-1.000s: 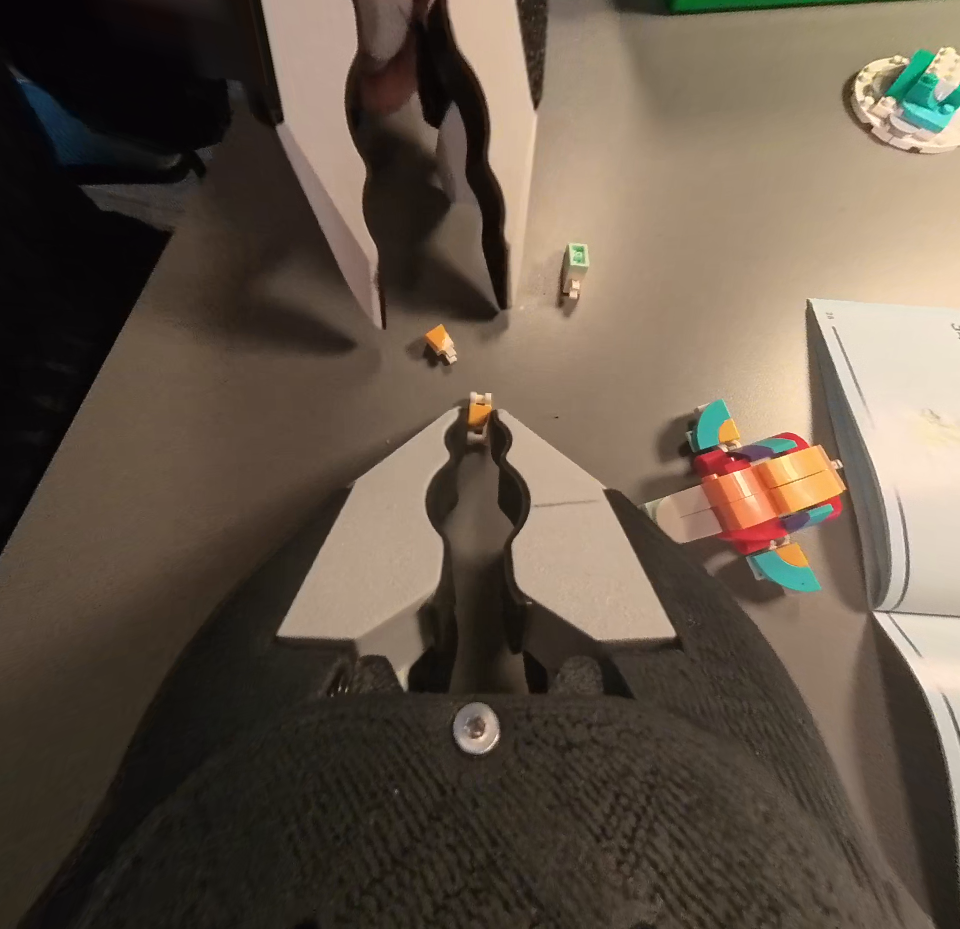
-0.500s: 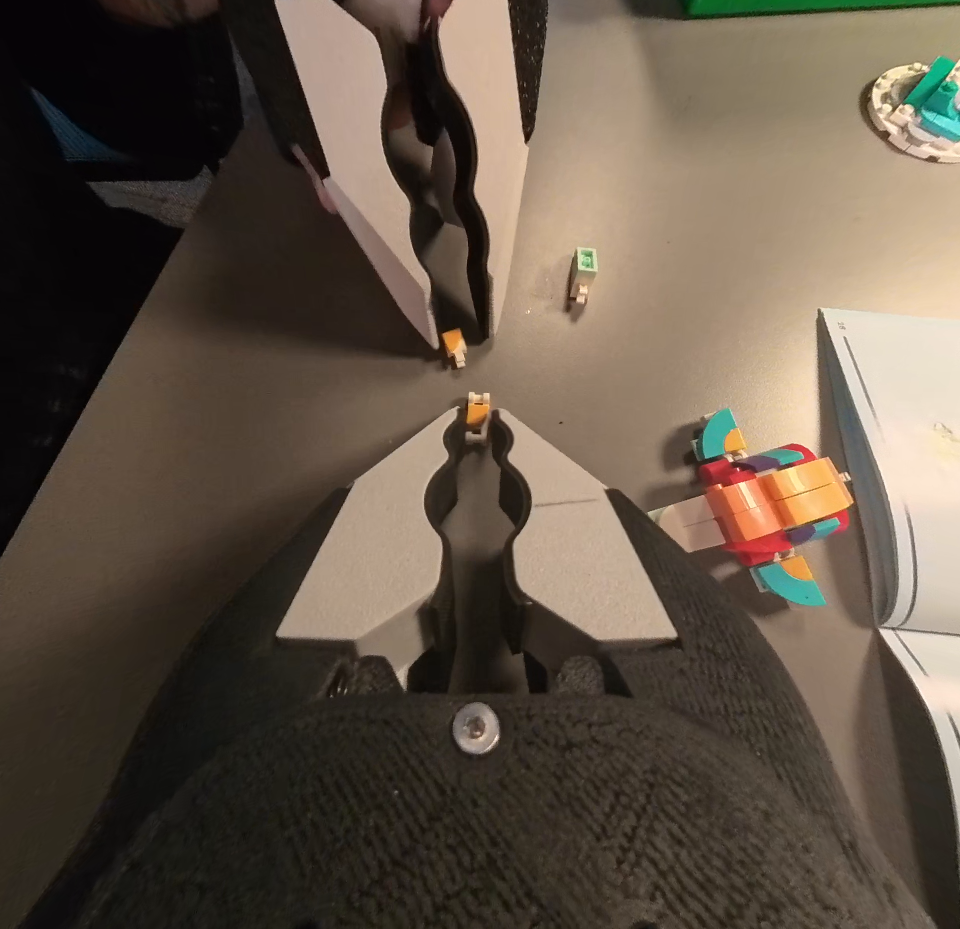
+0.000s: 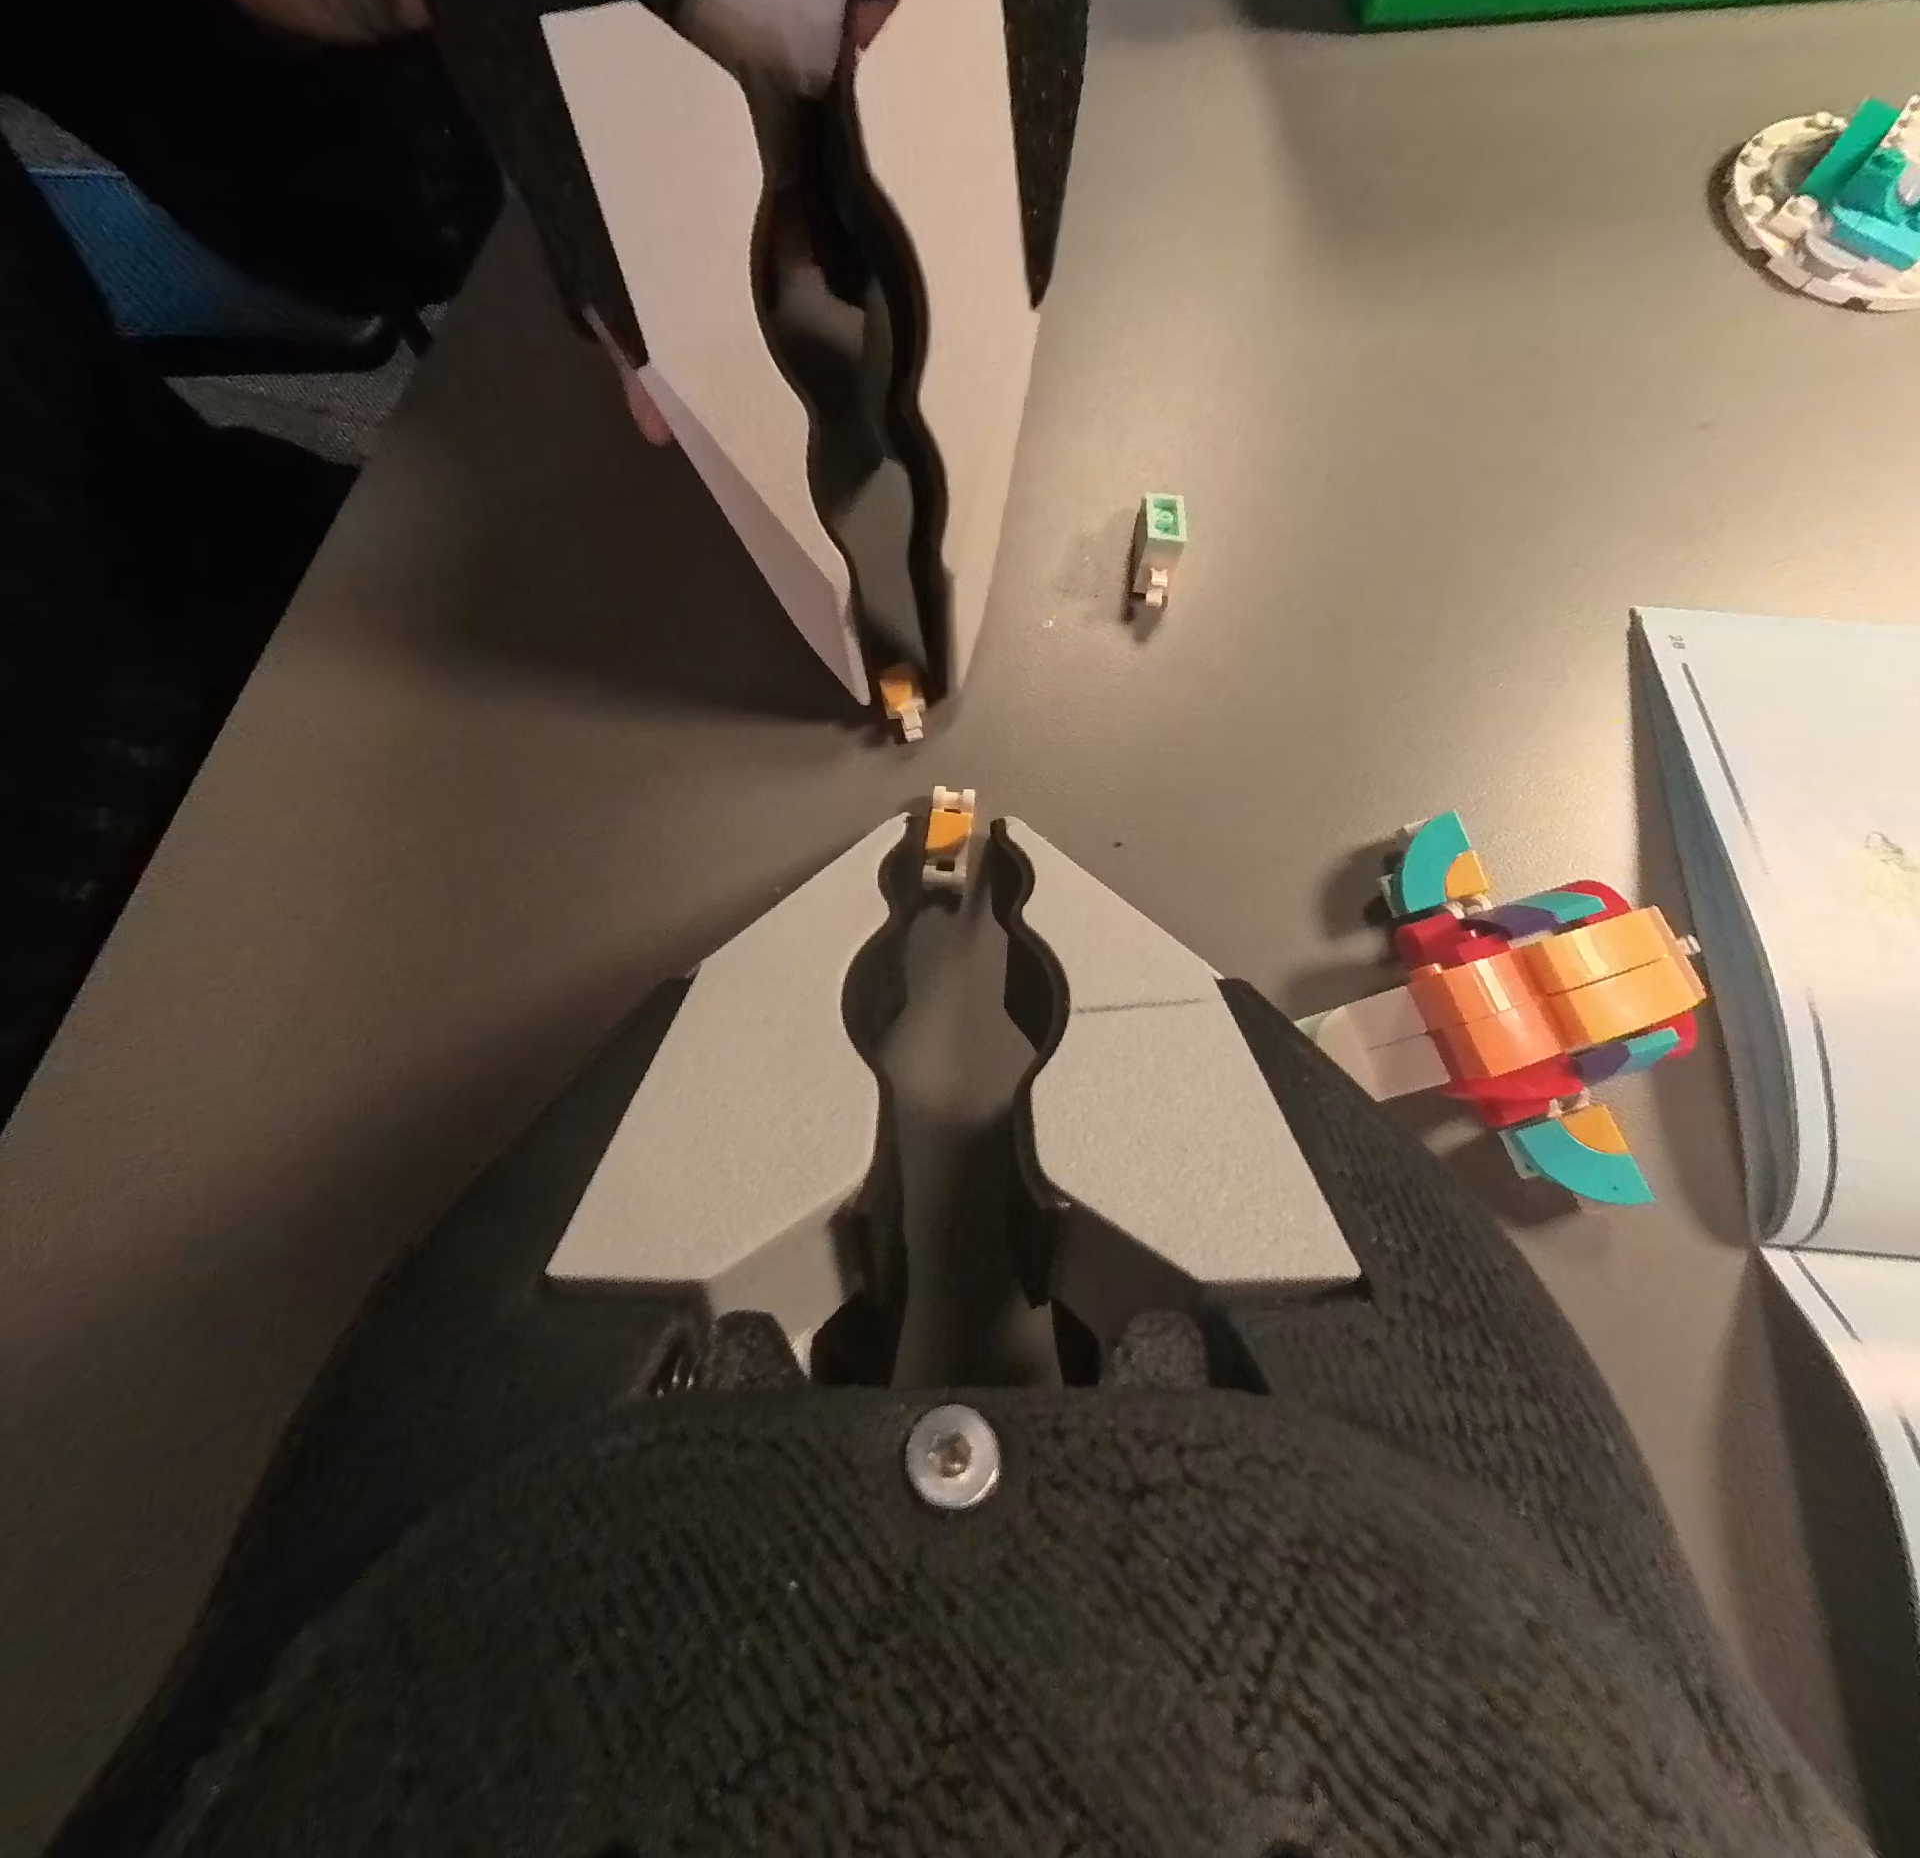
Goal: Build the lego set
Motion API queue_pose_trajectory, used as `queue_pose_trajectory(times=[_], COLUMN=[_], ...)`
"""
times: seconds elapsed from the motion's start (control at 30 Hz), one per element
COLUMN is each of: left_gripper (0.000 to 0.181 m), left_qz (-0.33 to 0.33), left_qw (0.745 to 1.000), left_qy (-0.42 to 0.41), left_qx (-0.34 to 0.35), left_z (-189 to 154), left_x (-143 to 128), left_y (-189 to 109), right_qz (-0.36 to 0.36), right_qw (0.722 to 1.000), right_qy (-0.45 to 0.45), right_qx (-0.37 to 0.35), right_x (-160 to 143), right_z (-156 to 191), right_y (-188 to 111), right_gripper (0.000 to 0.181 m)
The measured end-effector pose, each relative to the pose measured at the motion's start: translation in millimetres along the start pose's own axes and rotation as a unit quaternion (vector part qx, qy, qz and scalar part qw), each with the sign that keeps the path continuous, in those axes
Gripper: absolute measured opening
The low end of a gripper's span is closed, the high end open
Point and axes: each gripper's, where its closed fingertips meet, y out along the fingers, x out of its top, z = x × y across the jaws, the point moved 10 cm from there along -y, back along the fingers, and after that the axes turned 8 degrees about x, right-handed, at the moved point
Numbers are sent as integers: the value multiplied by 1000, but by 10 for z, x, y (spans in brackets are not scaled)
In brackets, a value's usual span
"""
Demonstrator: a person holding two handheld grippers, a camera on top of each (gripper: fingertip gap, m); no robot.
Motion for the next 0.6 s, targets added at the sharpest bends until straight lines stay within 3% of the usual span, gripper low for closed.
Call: queue_pose_trajectory(times=[0.4,0.6], left_gripper=[6,5], left_qz=[0,-1], left_qw=[999,1000], left_qy=[17,12], left_qx=[-27,-25], left_z=[-10,-13], left_x=[23,22], left_y=[32,31], right_qz=[1,-1], right_qw=[1000,1000], right_qy=[-6,1], right_qx=[-3,6], right_x=[11,13], right_z=[15,9], right_y=[18,20], right_gripper=[6,13])
